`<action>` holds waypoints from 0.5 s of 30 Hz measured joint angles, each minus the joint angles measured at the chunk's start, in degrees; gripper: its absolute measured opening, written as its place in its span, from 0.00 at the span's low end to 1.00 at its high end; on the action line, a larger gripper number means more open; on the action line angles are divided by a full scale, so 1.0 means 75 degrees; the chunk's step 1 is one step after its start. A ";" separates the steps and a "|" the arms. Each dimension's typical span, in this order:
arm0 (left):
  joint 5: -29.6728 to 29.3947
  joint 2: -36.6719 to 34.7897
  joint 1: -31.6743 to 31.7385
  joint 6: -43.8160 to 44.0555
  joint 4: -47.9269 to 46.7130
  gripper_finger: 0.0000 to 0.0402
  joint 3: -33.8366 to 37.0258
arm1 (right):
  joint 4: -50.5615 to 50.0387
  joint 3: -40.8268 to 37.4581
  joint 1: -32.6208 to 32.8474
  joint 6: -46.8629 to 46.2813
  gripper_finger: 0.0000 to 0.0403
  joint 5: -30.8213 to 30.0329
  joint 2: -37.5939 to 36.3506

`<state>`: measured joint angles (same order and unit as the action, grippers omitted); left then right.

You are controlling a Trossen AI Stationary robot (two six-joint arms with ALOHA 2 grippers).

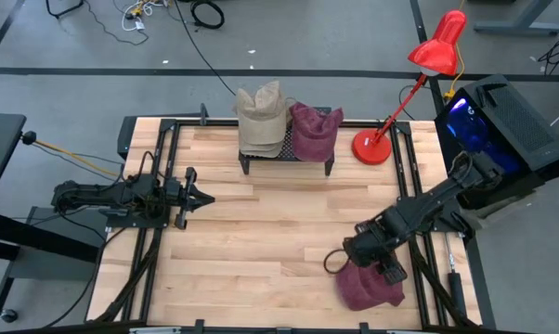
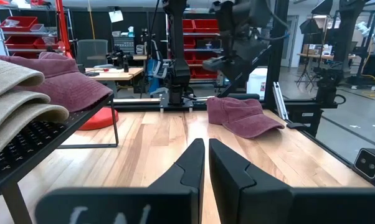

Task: Pick & Place hat
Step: Stack the red cap on top of the other red cap on the shelf

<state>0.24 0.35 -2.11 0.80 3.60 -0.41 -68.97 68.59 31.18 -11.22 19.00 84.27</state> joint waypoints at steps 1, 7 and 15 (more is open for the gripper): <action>-0.0001 0.0001 0.0000 0.0000 0.0001 0.07 0.0001 | 0.0098 -0.0026 0.0099 -0.0134 0.51 0.0003 0.0000; -0.0001 0.0000 0.0000 0.0000 0.0001 0.07 0.0001 | 0.0661 -0.0411 0.0596 -0.0432 0.51 -0.0095 0.0000; -0.0001 0.0001 0.0000 0.0000 0.0000 0.07 -0.0002 | 0.0842 -0.1278 0.1142 -0.0382 0.51 -0.0590 0.0000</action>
<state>0.23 0.36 -2.11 0.80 3.60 -0.43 -62.66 59.01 39.75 -14.09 14.58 84.27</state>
